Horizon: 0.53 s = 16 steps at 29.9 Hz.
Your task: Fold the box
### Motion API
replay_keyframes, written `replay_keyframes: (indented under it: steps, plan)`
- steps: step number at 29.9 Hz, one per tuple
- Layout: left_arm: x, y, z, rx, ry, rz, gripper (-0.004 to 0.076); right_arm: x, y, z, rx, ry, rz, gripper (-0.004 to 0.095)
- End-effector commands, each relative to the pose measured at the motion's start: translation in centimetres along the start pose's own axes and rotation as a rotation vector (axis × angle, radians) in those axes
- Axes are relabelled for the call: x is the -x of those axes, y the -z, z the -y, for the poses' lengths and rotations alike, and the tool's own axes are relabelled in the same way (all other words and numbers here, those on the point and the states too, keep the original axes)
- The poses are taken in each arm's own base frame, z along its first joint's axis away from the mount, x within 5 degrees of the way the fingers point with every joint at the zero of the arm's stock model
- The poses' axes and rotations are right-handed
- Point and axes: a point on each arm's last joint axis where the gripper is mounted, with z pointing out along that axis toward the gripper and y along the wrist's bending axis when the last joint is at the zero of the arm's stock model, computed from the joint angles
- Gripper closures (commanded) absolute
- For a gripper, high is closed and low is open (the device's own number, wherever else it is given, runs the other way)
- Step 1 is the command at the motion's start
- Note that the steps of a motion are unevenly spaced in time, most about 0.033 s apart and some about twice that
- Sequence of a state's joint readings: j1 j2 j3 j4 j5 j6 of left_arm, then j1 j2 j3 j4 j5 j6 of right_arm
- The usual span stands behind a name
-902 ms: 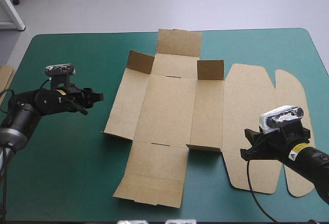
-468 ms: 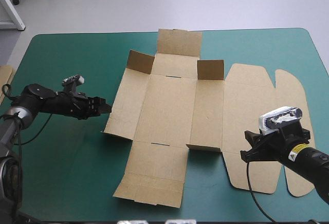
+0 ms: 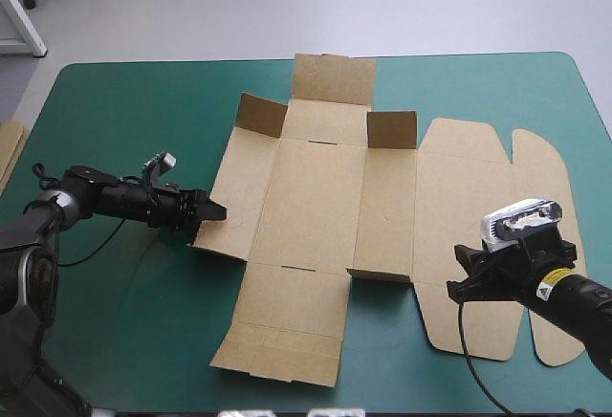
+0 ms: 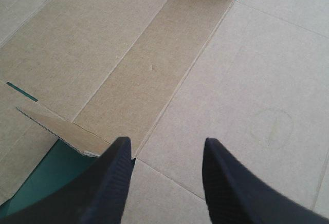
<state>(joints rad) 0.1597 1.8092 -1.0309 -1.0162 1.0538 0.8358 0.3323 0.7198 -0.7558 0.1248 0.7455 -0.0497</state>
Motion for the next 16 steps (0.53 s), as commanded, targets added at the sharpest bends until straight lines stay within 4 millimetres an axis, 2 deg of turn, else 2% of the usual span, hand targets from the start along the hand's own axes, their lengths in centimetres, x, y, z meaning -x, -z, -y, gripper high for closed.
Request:
replay_keyframes:
  steps: [1, 5, 9, 16]
  plan:
    - [0.4, 0.4, 1.5, -0.100, -0.020, 0.036, 0.0335, 1.4, 0.7, -0.1, 0.002, -0.003, 0.087, 0.0486]
    - [0.2, 0.4, 1.9, -0.142, -0.028, 0.021, 0.0346, 1.5, 0.7, -0.1, 0.000, -0.004, 0.096, 0.0487]
    - [0.0, 0.4, 2.2, -0.169, -0.033, -0.008, 0.0406, 1.5, 0.7, -0.1, -0.001, -0.002, 0.101, 0.0488]
    - [0.1, -0.3, 2.7, -0.159, -0.049, -0.001, 0.0692, 1.5, 0.7, -0.1, -0.003, -0.001, 0.101, 0.0490]
